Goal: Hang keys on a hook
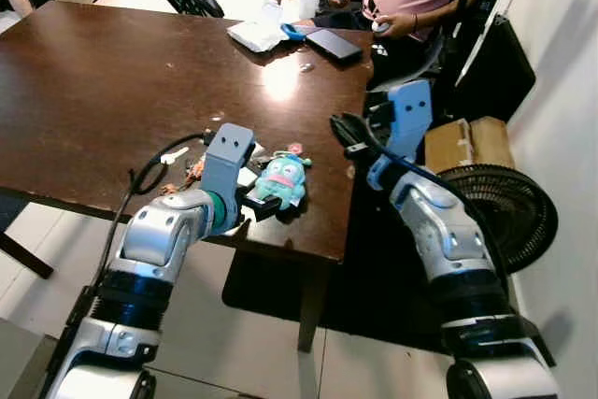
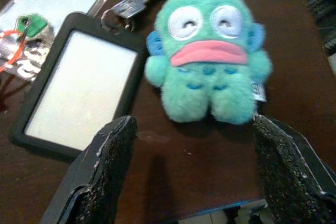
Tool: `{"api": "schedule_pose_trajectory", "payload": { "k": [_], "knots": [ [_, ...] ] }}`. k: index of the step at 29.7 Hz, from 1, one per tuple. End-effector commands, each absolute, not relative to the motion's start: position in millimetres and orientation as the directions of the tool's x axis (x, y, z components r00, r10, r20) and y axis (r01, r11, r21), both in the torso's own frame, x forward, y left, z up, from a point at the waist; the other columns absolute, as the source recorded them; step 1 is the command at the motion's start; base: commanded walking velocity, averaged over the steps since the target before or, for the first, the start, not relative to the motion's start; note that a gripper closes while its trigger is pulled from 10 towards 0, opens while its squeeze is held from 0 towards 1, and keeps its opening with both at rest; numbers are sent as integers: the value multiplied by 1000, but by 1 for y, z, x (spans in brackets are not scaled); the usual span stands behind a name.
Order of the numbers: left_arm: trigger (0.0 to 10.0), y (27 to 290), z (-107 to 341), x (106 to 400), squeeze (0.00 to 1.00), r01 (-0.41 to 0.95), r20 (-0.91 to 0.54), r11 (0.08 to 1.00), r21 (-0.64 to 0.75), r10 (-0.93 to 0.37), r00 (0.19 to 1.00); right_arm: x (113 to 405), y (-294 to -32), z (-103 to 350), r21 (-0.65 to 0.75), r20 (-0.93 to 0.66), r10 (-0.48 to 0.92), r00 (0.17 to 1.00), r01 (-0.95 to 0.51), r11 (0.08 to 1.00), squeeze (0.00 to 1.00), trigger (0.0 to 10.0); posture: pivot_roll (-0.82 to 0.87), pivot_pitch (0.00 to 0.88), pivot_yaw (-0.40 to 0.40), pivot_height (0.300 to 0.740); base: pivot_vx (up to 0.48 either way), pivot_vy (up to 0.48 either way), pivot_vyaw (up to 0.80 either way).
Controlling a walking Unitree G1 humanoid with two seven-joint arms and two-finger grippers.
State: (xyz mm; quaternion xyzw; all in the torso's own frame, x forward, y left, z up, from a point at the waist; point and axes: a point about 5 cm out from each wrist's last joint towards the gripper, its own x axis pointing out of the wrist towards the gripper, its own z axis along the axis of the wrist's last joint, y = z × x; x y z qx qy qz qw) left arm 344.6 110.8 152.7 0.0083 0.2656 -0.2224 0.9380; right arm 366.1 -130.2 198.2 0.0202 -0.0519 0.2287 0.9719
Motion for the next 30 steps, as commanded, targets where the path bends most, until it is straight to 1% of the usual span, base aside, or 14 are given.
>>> {"api": "schedule_pose_trajectory", "payload": {
  "k": [1, 7, 10, 13, 14, 15, 17, 22, 24, 25, 26, 28, 29, 30],
  "knots": [
    [10000, 111, 146, 347, 0, 392, -535, 916, -82, -372, 758, 368, -137, 198, 20, 112, 420, 901, -424, 905, 0, 10000, 165, 0, 159, 740, 0, 0, 0],
    [10000, 99, 145, 349, 0, 409, -555, 911, -53, -367, 746, 370, -142, 197, 18, 107, 402, 909, -406, 913, 0, 10000, 173, 0, 165, 740, 0, 0, 0],
    [10000, 86, 149, 355, 0, 441, -546, 897, -27, -382, 746, 372, -142, 197, 11, 99, 402, 910, -405, 914, 0, 10000, 170, 0, 163, 740, 0, 0, 0],
    [10000, 82, 151, 357, 0, 460, -542, 888, -16, -394, 742, 373, -143, 197, 7, 96, 401, 911, -404, 915, 0, 10000, 170, 0, 163, 740, 0, 0, 0],
    [10000, 70, 156, 360, 0, 530, -532, 848, 16, -442, 722, 375, -148, 198, -2, 93, 388, 917, -390, 921, 0, 10000, 159, 0, 161, 740, 0, 0, 0],
    [10000, 70, 156, 360, 0, 530, -532, 848, 16, -442, 722, 375, -148, 198, -2, 93, 388, 917, -390, 921, 0, 10000, 159, 0, 161, 740, 0, 0, 0],
    [10000, 60, 158, 361, 0, 572, -537, 820, 39, -465, 704, 375, -155, 198, -11, 88, 370, 925, -371, 929, 0, 10000, 152, 0, 162, 740, 0, 0, 0],
    [10000, 58, 157, 362, 0, 577, -541, 816, 44, -466, 700, 375, -157, 198, -13, 88, 365, 927, -366, 931, 0, 10000, 151, 0, 163, 740, 0, 0, 0],
    [10000, 54, 148, 361, 0, 575, -561, 814, 81, -440, 702, 376, -161, 197, -15, 85, 356, 931, -356, 934, 0, 10000, 149, 0, 167, 740, 0, 0, 0],
    [10000, 54, 148, 361, 0, 575, -561, 814, 81, -440, 702, 376, -161, 197, -15, 85, 356, 931, -356, 934, 0, 10000, 149, 0, 167, 740, 0, 0, 0],
    [10000, 54, 145, 362, 0, 568, -569, 815, 112, -416, 709, 376, -161, 197, -15, 85, 353, 932, -353, 935, 0, 10000, 151, 0, 170, 740, 0, 0, 0],
    [10000, 54, 145, 362, 0, 568, -569, 815, 112, -416, 709, 376, -161, 197, -15, 85, 353, 932, -353, 935, 0, 10000, 151, 0, 170, 740, 0, 0, 0],
    [10000, 55, 141, 363, 0, 553, -576, 819, 151, -382, 723, 376, -161, 197, -15, 85, 352, 932, -352, 936, 0, 10000, 148, 0, 171, 740, 0, 0, 0],
    [10000, 55, 141, 363, 0, 553, -576, 819, 151, -382, 723, 376, -161, 197, -15, 85, 352, 932, -352, 936, 0, 10000, 148, 0, 171, 740, 0, 0, 0]
  ]
}}
